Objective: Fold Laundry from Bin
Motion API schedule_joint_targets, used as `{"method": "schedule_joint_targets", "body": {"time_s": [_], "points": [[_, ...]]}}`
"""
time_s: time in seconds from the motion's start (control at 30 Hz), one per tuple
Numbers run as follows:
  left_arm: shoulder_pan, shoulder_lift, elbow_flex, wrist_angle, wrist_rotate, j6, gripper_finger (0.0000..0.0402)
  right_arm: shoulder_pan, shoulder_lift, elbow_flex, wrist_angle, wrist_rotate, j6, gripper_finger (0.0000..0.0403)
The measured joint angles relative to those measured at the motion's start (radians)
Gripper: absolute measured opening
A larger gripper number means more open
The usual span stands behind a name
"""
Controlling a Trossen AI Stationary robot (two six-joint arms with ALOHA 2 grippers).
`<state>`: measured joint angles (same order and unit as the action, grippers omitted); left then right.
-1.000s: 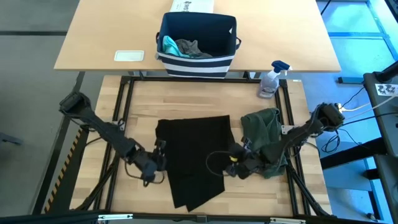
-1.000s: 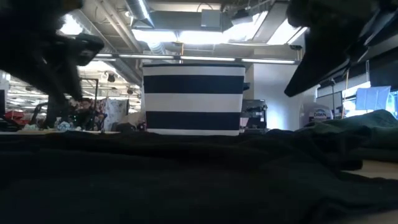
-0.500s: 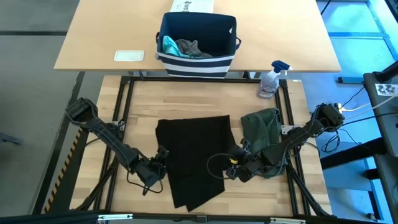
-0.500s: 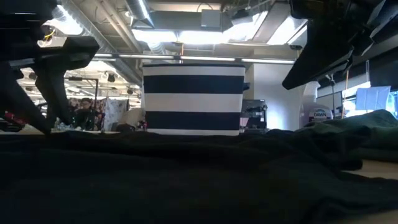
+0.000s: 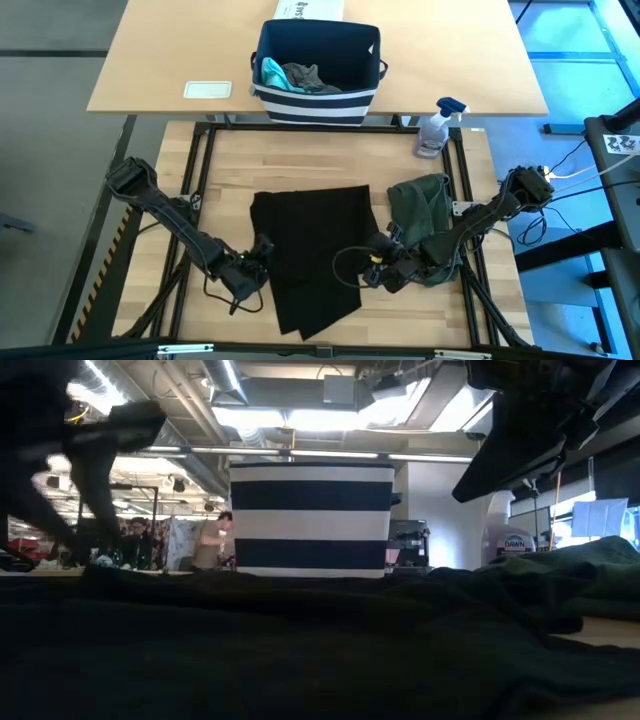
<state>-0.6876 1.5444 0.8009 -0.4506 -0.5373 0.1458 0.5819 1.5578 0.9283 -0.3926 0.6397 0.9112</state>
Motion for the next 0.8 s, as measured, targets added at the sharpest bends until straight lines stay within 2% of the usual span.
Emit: {"method": "schedule_joint_targets", "body": {"time_s": [0.13,0.3,0.47,0.67,0.8], "points": [[0.003,0.000,0.045,-0.020,0.002,0.025,0.0108,0.000,0.000,0.000,-0.001,0.005,0.000,0.0005],[0.020,0.003,0.039,-0.031,0.056,0.004,0.0156,0.000,0.000,0.000,0.001,0.005,0.000,0.0005],[0.023,0.008,0.034,-0.054,0.051,0.016,0.0196,0.000,0.000,0.000,0.024,0.005,0.000,0.0005],[-0.004,0.022,0.034,-0.077,0.022,0.120,0.0203,0.000,0.000,0.000,0.046,0.004,0.000,0.0005],[-0.026,0.056,0.034,-0.072,0.014,0.137,0.0203,0.000,0.000,0.000,0.053,0.003,-0.001,0.0005]]}}
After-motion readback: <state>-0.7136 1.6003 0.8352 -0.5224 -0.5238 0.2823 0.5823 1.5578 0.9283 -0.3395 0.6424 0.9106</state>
